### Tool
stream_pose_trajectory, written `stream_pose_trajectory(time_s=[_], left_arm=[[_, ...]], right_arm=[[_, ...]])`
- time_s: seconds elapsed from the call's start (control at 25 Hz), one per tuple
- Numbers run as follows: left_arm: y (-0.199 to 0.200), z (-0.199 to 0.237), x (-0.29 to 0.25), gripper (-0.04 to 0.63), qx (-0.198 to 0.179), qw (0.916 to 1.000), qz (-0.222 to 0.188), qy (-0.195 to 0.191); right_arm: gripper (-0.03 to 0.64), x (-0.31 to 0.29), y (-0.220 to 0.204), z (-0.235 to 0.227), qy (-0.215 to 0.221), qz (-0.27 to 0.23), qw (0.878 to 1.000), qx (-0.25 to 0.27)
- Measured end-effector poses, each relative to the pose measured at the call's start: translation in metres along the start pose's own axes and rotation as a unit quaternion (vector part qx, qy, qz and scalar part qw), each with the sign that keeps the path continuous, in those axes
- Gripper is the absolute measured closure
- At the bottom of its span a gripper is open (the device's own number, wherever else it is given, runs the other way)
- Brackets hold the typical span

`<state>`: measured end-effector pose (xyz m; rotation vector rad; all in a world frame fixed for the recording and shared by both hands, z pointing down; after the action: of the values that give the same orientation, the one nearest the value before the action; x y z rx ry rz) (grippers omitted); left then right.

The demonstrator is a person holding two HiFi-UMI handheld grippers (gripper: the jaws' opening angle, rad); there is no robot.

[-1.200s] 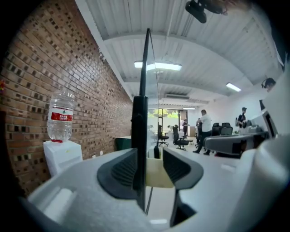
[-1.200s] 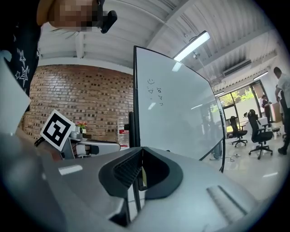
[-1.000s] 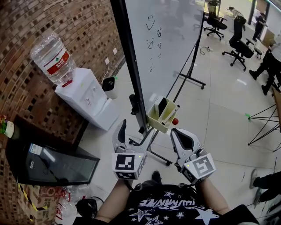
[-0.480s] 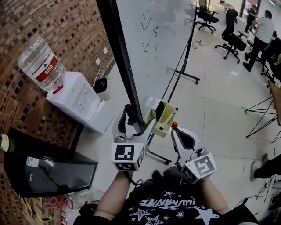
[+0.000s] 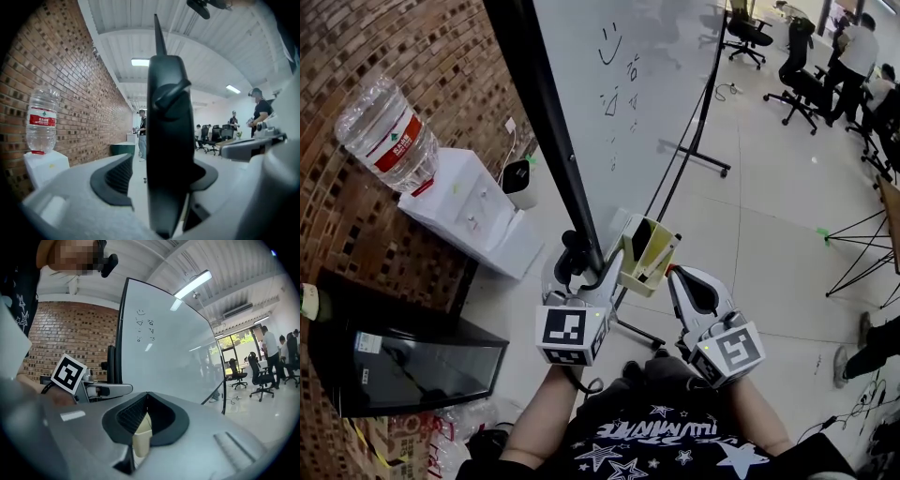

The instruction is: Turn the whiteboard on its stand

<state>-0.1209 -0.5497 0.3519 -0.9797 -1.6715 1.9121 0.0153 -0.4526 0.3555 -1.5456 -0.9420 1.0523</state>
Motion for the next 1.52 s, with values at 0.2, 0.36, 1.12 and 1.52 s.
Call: stream_pose_trajectory(time_s=[0.2, 0.36, 1.12, 1.52], left_arm=[[0.000, -0.008, 0.002, 0.374, 0.009, 0.9999, 0.000, 0.005], [-0.003, -0.010, 0.001, 0.441, -0.005, 1.0000, -0.003, 0.004], [0.004, -0.011, 0.011, 0.446, 0.010, 0.9993, -0.012, 0.034], [0.005, -0.025, 0.020, 0.451, 0.021, 0.9983, -0.015, 0.052]], right_arm=[[0.607, -0.004, 0.002, 0.001, 0.014, 0.007, 1.000, 0.003], [0.607, -0.009, 0.000, -0.003, 0.018, 0.008, 1.000, 0.008], [0.607, 0.031, -0.029, -0.015, -0.029, 0.018, 0.999, -0.025], [0.607, 0.051, -0.012, -0.014, -0.001, 0.026, 0.999, -0.027]])
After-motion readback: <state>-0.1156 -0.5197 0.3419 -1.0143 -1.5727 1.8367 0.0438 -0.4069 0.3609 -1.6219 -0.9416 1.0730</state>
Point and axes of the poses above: the fingertips, and each gripper's own axes: x backward along the fingers, z to its left, y out of its top, the point moved 5 cm from there along x, backward along the fingers, and after that the axes turned 8 degrees about z, right-handed, at the moved point
